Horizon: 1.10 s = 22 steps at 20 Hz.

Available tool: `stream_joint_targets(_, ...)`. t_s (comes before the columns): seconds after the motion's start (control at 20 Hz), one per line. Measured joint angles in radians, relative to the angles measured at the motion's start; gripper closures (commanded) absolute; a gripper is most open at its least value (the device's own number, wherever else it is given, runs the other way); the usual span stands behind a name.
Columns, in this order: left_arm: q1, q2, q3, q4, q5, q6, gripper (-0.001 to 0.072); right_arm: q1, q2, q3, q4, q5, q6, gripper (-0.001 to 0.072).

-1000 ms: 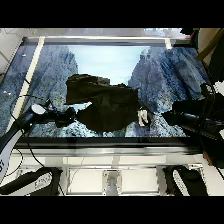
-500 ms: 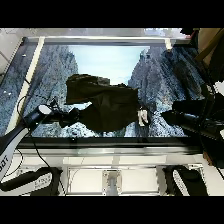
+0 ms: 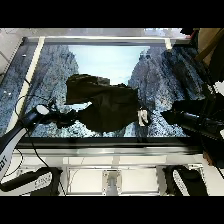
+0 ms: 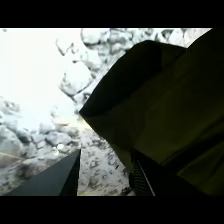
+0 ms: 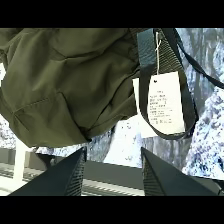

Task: Fold the clothes and pants, and hang the long-sleeved shirts on hangers.

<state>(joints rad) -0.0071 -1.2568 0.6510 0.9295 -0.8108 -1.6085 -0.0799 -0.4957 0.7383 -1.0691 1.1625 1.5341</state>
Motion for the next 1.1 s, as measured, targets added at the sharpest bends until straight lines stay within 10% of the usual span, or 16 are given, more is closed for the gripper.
stream_joint_targets(0.15,-0.038,-0.024,0.0,-0.048,0.07,0.0,0.0372,0.0,0.0,0.0,0.001,-0.001,0.001,0.0331)
stream_joint_targets(0.3,-0.057,-0.034,0.0,-0.058,0.124,0.0,0.07,0.0,0.0,0.0,0.001,-0.001,0.002,0.033)
stream_joint_targets(0.7,-0.063,0.027,0.0,-0.043,0.167,0.001,0.0701,0.0,-0.002,-0.109,-0.018,-0.05,0.03,0.0327)
stream_joint_targets(1.1,-0.042,0.239,0.0,0.008,0.122,0.001,0.0702,0.05,-0.194,-0.491,0.586,-0.211,-0.222,0.0328)
